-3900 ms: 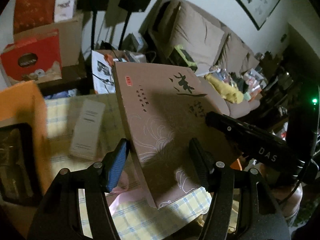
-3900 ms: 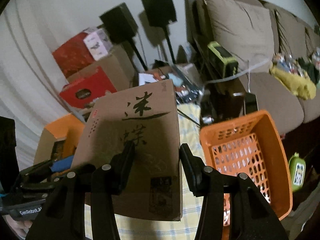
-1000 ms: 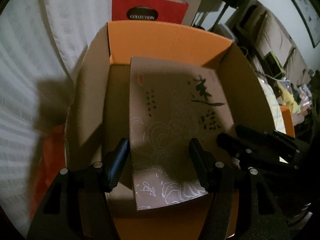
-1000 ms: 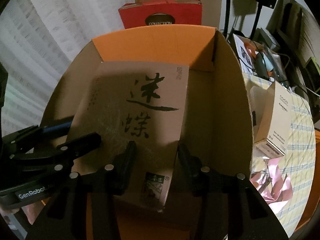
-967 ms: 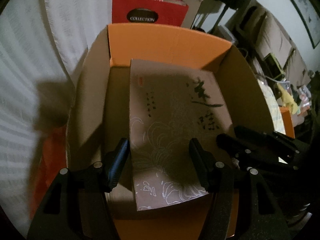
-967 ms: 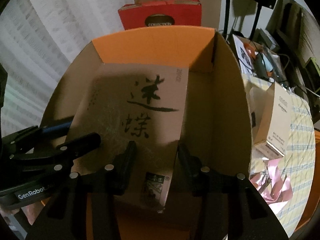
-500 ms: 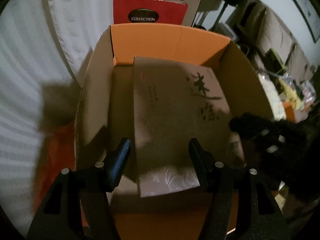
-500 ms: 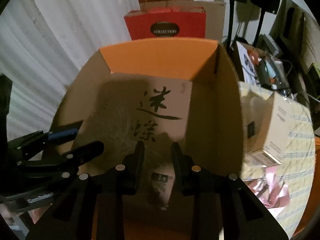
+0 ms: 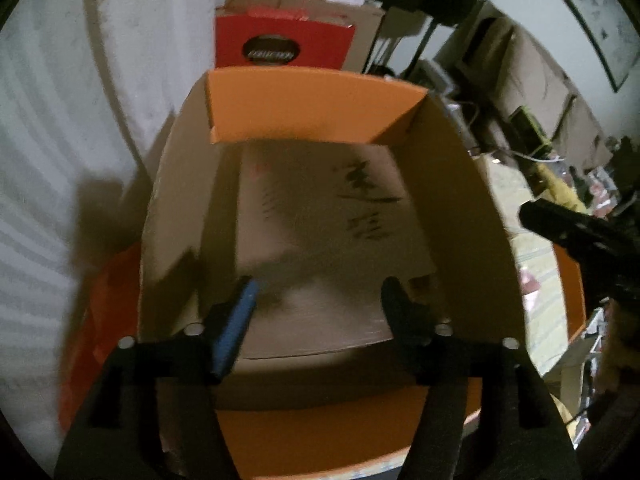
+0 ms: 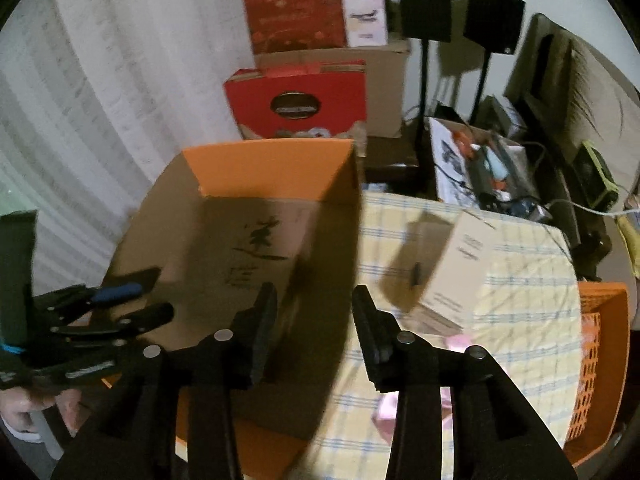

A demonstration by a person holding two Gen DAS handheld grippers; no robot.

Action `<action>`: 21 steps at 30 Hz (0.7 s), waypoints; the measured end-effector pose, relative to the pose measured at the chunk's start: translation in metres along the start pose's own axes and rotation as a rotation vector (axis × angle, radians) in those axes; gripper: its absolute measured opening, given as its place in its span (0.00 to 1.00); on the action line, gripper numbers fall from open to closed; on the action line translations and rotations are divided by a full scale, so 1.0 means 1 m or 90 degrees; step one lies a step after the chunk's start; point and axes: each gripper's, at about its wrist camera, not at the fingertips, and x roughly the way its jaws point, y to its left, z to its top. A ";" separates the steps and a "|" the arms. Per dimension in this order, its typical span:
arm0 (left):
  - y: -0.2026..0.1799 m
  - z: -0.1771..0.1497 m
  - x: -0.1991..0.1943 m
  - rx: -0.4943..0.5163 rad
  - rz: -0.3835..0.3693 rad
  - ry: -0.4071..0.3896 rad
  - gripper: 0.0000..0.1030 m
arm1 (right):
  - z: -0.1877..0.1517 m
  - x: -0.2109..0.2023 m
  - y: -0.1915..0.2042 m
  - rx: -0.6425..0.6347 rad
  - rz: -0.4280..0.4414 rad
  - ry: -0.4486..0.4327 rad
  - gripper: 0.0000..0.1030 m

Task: Organize objects
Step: 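Open both grippers and withdraw them from the cardboard box, then move the right gripper toward the white COCO CHANEL perfume box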

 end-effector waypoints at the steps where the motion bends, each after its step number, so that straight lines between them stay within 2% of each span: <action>1: -0.005 0.001 -0.003 0.002 -0.008 -0.005 0.70 | 0.000 -0.002 -0.005 0.003 -0.005 -0.001 0.42; 5: -0.021 0.008 -0.014 0.000 -0.045 -0.019 0.82 | -0.002 -0.013 -0.032 0.027 -0.027 -0.008 0.51; 7: -0.030 0.012 -0.016 0.000 -0.060 -0.020 0.88 | -0.002 -0.017 -0.048 0.040 -0.041 -0.013 0.59; 13: -0.065 0.024 -0.013 0.019 -0.083 -0.017 0.93 | -0.004 -0.017 -0.081 0.067 -0.069 -0.002 0.71; 18: -0.090 0.032 -0.008 0.033 -0.088 -0.019 1.00 | -0.002 -0.001 -0.099 0.089 -0.080 0.020 0.72; 21: -0.101 0.037 -0.002 0.037 -0.089 -0.019 1.00 | 0.001 0.014 -0.108 0.103 -0.080 0.033 0.72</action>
